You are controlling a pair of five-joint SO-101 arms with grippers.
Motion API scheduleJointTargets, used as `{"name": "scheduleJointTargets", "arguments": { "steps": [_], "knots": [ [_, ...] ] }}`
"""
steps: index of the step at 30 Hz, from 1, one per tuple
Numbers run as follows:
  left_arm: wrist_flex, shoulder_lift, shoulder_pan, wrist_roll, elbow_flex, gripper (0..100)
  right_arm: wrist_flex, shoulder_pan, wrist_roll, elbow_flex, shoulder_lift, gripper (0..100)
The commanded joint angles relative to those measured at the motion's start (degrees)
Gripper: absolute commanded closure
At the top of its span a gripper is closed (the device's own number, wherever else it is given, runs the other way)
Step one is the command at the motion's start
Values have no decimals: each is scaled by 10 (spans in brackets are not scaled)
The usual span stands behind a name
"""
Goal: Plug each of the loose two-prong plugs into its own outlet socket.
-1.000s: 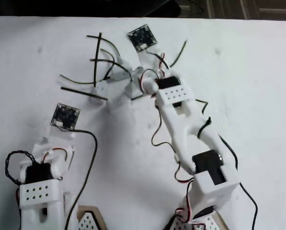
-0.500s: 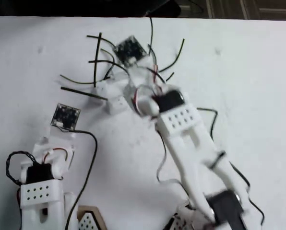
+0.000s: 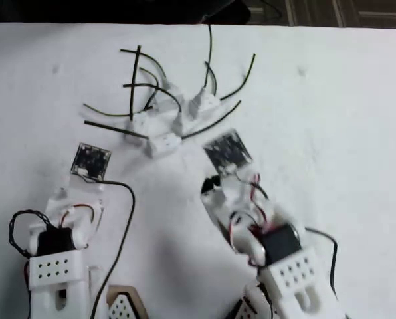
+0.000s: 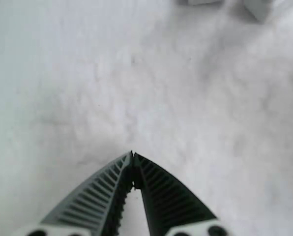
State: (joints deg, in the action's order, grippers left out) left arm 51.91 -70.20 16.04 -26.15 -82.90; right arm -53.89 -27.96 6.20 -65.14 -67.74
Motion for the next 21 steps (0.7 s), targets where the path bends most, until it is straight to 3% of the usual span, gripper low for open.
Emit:
{"name": "scheduleJointTargets", "arguments": {
  "steps": [1, 11, 21],
  "knots": [
    [-4, -72, -28, 47, -12, 977, -6, 35, -56, -76, -119, 981],
    [91, -348, -30, 50, -95, 978, -7, 39, -59, -244, -288, 981],
    [91, -335, -60, 50, -105, 977, -74, 66, -59, -304, -354, 981]
  ]
}}
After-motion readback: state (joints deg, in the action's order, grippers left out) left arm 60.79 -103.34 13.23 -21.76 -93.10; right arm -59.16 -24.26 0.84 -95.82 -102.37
